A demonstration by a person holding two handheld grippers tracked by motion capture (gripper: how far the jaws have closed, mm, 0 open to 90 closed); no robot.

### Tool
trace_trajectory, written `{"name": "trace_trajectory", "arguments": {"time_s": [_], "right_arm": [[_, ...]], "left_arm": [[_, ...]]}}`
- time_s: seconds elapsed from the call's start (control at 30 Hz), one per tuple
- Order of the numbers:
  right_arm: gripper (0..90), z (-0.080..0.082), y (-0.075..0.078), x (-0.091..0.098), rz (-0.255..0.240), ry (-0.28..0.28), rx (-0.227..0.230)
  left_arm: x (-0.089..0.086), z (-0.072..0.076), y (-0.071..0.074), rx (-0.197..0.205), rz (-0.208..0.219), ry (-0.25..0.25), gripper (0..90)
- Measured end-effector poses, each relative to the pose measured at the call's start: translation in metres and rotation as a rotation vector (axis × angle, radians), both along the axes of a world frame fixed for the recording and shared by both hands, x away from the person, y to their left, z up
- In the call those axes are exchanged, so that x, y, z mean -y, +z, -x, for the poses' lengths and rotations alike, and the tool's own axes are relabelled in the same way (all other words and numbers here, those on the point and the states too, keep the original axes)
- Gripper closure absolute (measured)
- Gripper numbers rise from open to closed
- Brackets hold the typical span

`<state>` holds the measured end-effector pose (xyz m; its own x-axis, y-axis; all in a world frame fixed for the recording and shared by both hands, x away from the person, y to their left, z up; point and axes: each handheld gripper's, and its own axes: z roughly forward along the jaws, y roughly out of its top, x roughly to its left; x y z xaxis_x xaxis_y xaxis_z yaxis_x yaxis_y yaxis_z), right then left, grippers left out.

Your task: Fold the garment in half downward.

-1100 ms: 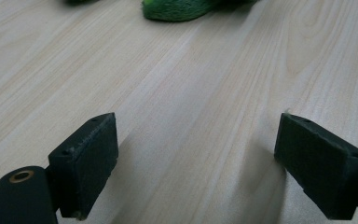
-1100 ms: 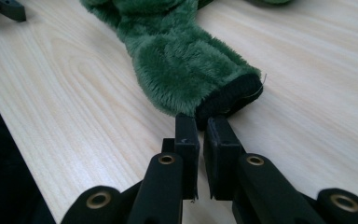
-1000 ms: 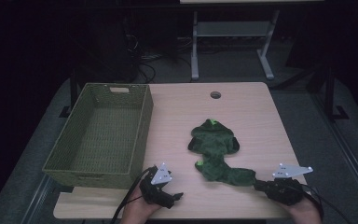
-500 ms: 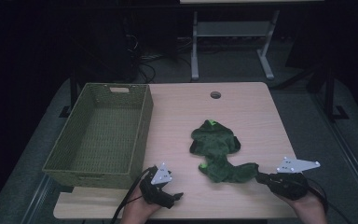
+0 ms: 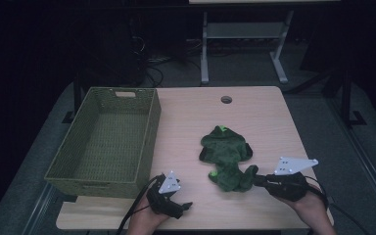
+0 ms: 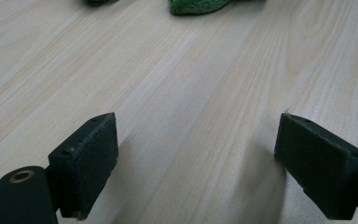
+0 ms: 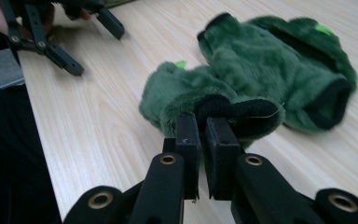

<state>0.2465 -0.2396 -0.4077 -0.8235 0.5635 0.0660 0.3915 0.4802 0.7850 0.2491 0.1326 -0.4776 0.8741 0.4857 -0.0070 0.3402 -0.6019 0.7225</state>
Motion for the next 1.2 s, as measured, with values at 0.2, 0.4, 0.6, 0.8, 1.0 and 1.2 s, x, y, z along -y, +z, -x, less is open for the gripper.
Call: {"name": "trace_trajectory", "arguments": {"time_s": [0.2, 0.4, 0.6, 0.8, 1.0, 1.2], "right_arm": [[84.7, -0.009, 0.002, -0.017, -0.003, 0.059, -0.001], [84.5, -0.02, 0.0, -0.035, -0.003, 0.112, -0.016], [80.8, -0.03, 0.002, -0.055, -0.009, 0.14, -0.013], [82.2, -0.036, 0.01, -0.056, -0.044, 0.103, 0.009], [89.2, -0.047, 0.001, -0.045, -0.021, -0.002, -0.014], [89.3, -0.06, -0.026, -0.057, 0.019, 0.015, -0.096]], "left_arm": [[0.0, 0.0, 0.0, 0.001, -0.003, 0.0, 12.6], [0.0, -0.001, 0.0, 0.005, -0.006, -0.002, 12.6], [0.0, -0.001, 0.0, 0.008, -0.008, -0.004, 12.6], [0.0, -0.001, 0.0, 0.01, -0.009, -0.006, 12.6], [0.001, -0.001, 0.0, 0.006, -0.007, -0.002, 12.6], [0.001, -0.001, 0.001, 0.007, -0.012, -0.002, 12.6]]}}
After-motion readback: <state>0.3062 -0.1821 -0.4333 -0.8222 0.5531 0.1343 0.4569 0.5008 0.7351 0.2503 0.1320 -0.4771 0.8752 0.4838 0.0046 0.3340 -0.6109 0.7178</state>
